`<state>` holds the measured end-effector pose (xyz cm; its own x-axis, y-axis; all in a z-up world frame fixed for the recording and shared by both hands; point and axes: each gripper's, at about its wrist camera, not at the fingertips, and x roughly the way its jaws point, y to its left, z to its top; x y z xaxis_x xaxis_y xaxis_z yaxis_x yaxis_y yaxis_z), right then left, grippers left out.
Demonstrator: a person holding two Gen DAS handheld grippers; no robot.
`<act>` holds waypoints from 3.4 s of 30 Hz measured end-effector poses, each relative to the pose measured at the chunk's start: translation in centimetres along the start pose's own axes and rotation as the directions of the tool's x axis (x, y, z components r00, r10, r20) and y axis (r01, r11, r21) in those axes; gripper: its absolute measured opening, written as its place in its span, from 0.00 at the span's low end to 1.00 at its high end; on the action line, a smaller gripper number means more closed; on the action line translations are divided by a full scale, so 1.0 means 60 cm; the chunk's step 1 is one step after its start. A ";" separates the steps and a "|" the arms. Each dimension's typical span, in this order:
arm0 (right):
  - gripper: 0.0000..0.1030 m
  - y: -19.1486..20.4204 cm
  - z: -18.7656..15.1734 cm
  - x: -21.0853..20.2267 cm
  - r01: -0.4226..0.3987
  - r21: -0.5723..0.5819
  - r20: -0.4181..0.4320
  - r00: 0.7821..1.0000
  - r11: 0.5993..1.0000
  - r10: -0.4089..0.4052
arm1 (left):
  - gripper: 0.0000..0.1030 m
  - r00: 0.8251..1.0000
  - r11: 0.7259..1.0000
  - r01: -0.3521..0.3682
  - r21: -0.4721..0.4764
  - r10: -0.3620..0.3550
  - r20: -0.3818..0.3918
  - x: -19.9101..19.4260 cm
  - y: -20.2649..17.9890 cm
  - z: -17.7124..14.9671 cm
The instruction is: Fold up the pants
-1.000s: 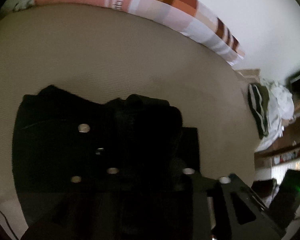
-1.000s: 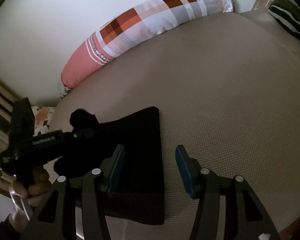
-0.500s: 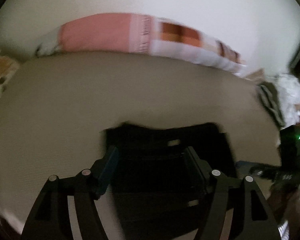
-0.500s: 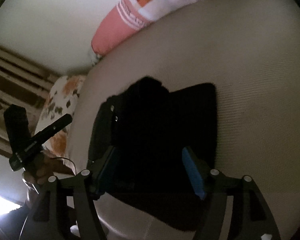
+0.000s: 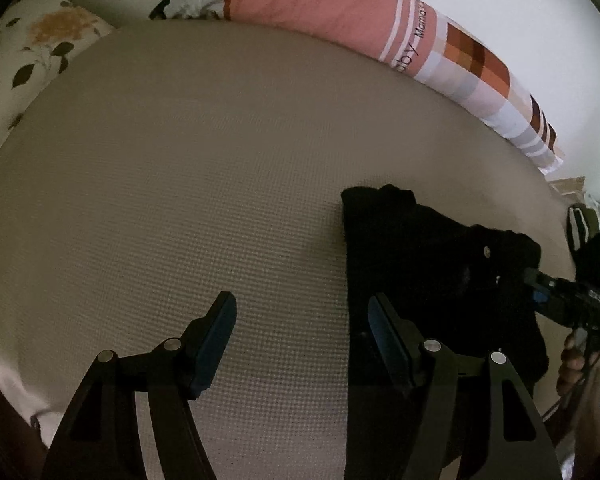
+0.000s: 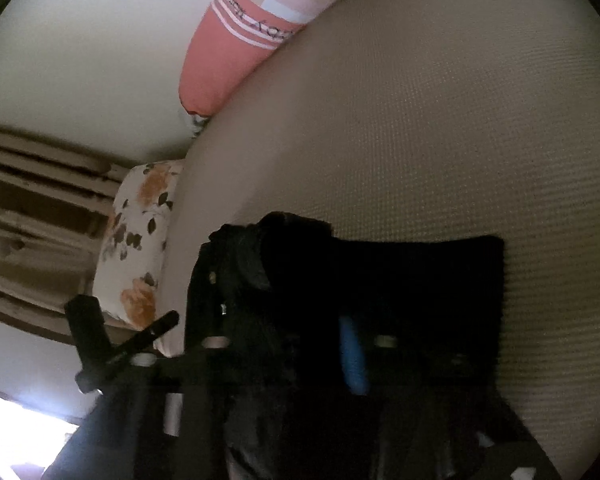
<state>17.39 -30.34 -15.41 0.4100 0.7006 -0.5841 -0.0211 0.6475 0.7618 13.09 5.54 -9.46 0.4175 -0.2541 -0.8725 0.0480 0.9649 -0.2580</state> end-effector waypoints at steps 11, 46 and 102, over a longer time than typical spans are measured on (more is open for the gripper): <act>0.09 0.078 -0.072 -0.130 0.125 0.008 0.214 0.969 0.992 -0.123 | 0.67 0.996 0.995 0.078 0.060 -0.081 0.048 -0.018 -0.067 0.014; 0.21 0.048 -0.244 -0.137 0.493 -0.040 0.122 0.866 0.869 -0.485 | 0.68 0.999 0.975 -0.002 0.223 0.010 -0.032 0.022 -0.113 -0.120; 0.57 0.003 -0.134 -0.096 0.302 -0.081 -0.007 0.953 0.950 -0.304 | 0.70 0.978 0.978 0.170 0.121 -0.152 -0.145 0.046 -0.075 -0.057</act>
<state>7.70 -31.86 -14.19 0.3910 0.4726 -0.7898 0.0297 0.8512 0.5240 10.96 0.28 -12.12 0.2691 -0.4046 -0.8740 0.2274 0.9085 -0.3506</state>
